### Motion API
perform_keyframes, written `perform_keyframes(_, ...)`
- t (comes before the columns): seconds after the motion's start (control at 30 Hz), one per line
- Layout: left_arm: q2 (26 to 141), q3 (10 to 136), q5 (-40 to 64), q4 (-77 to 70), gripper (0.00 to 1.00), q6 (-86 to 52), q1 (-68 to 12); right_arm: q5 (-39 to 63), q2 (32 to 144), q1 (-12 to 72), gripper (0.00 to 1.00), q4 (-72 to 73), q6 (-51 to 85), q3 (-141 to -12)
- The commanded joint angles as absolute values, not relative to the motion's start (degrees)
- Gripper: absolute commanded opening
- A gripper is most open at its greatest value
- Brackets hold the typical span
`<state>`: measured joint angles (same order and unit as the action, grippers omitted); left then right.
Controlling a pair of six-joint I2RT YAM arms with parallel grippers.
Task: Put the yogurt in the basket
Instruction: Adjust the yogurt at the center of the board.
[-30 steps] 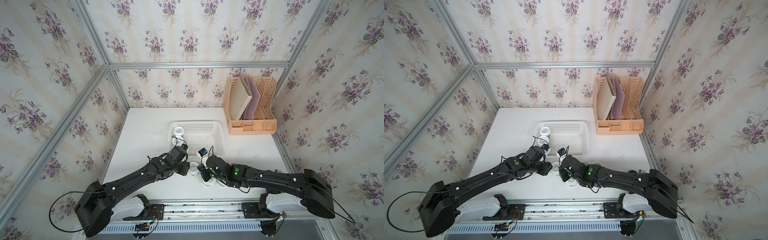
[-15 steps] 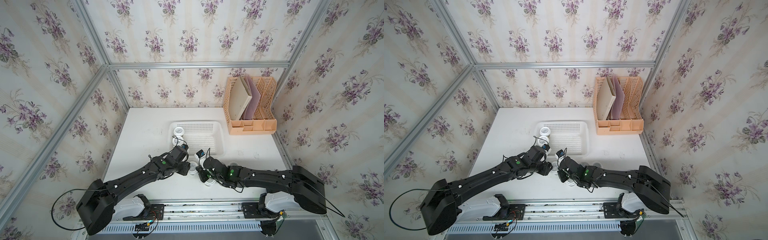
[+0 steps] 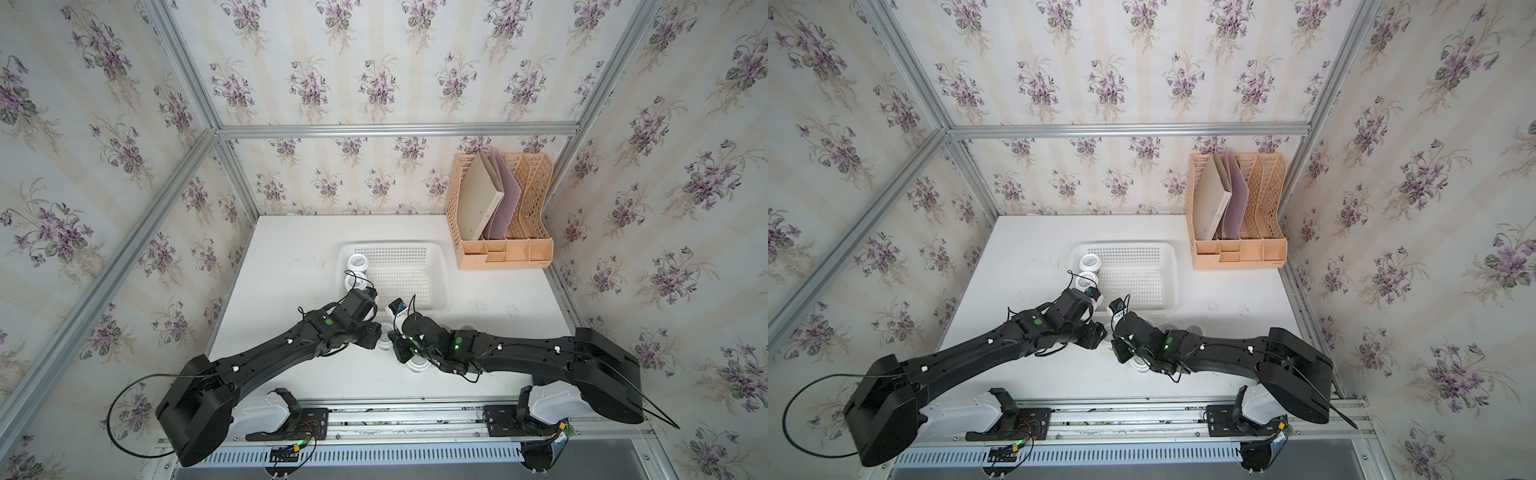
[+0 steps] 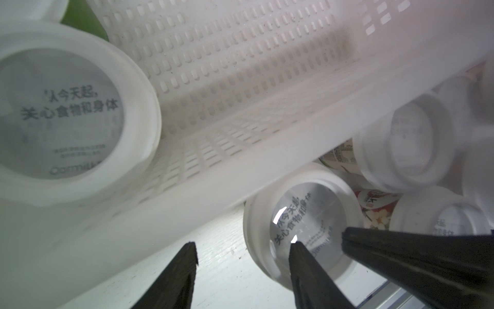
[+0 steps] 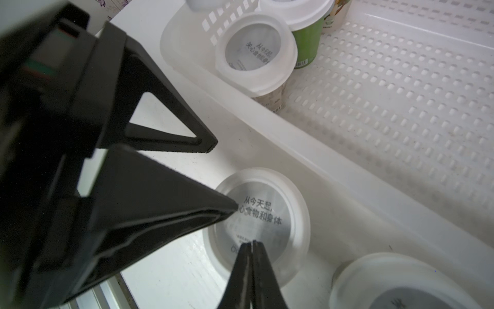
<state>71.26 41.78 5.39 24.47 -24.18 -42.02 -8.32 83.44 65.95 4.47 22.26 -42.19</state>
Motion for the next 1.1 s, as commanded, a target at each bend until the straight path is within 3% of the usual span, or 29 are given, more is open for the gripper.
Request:
perform_keyframes(0.0, 71.45, 42.19, 5.61, 25.1, 0.59, -23.19, -41.79, -9.1, 83.54, 66.01, 0.09, 3.35, 22.41, -42.23)
perform_keyframes(0.53, 72.43, 42.78, 5.63, 25.74, 0.59, -22.45, -40.98, -11.32, 82.4, 65.96, 0.08, 6.81, 23.18, -39.51)
perform_keyframes(0.83, 73.03, 43.13, 5.49, 25.88, 0.6, -21.93, -40.94, -12.98, 76.21, 67.04, 0.14, 18.93, 23.62, -32.11)
perform_keyframes(1.07, 74.43, 43.93, 6.06, 26.06, 0.6, -21.47, -40.96, -13.36, 79.97, 69.53, 0.15, 24.27, 23.6, -32.44)
